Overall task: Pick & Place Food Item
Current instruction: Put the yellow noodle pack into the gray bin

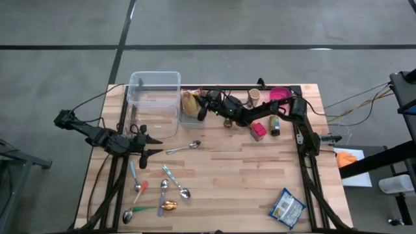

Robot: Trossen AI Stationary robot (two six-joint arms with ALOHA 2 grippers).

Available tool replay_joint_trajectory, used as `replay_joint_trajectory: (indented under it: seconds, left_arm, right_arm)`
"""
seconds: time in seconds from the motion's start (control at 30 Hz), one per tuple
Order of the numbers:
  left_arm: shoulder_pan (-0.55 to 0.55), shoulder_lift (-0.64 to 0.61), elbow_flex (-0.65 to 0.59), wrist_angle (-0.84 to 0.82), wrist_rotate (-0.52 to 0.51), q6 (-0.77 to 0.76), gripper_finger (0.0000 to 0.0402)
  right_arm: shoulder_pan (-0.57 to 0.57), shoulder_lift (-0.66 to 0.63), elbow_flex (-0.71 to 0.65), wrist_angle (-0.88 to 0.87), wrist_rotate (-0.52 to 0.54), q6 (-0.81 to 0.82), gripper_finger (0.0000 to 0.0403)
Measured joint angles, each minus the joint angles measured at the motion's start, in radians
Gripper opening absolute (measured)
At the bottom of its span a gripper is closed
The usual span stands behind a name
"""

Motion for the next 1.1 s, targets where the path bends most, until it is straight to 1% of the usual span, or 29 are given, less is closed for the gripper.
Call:
replay_joint_trajectory:
  seconds: [0.13,0.47,0.57,0.77,0.93,1.1]
  left_arm:
    - [0.000,0.000,0.000,0.000,0.000,0.000,0.0163]
    - [0.000,0.000,0.000,0.000,0.000,0.000,0.0163]
    - [0.000,0.000,0.000,0.000,0.000,0.000,0.0163]
    - [0.000,0.000,0.000,0.000,0.000,0.000,0.0163]
    - [0.000,0.000,0.000,0.000,0.000,0.000,0.0163]
    - [0.000,0.000,0.000,0.000,0.000,0.000,0.0163]
  right_arm:
    - [0.003,0.000,0.000,0.007,-0.005,-0.001,0.0008]
    - [0.038,-0.009,0.000,0.011,-0.034,0.134,0.0008]
    - [0.043,0.007,0.000,0.008,-0.030,0.141,0.0008]
    - [0.044,0.031,-0.001,0.035,-0.038,0.232,0.0008]
    - [0.050,0.031,-0.001,0.015,-0.037,0.195,0.0008]
    - [0.048,0.031,-0.002,-0.006,-0.033,0.102,0.0008]
